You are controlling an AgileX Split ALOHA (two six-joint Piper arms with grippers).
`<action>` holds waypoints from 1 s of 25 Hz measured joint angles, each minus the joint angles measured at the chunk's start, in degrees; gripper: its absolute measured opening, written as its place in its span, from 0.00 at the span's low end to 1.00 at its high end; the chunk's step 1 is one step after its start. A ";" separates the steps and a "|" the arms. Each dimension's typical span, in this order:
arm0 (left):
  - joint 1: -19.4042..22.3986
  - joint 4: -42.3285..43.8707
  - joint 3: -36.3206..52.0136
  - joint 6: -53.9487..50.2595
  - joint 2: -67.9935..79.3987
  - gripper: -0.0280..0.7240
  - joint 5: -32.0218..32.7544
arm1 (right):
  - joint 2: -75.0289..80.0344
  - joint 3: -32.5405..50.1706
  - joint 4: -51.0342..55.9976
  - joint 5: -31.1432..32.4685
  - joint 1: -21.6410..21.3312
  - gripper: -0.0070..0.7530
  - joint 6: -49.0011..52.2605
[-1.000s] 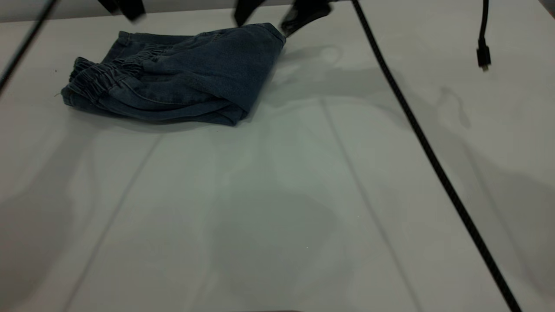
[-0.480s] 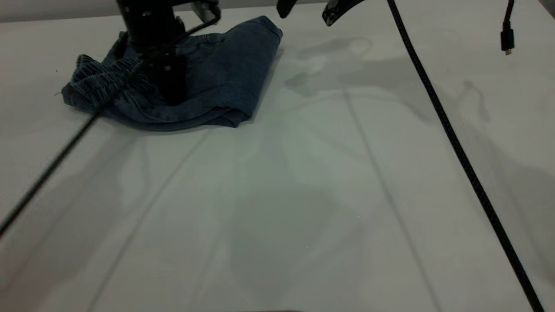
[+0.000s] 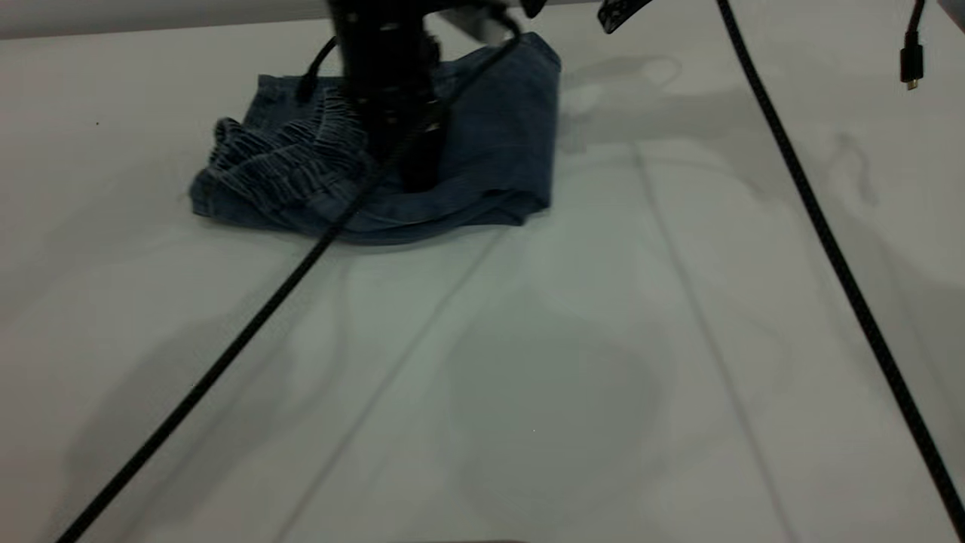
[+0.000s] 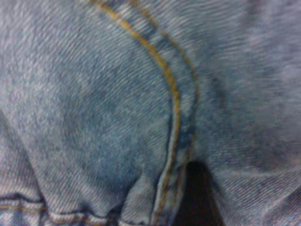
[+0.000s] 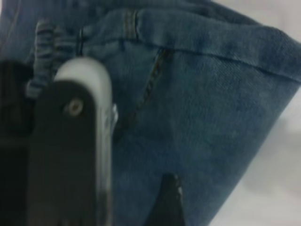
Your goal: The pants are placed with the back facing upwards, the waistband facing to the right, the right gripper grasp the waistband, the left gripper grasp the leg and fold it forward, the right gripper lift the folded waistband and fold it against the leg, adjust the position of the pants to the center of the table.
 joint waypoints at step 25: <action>-0.77 15.74 -6.57 -29.32 -26.02 0.68 0.00 | -29.36 -0.23 -9.68 10.14 -4.87 0.79 7.81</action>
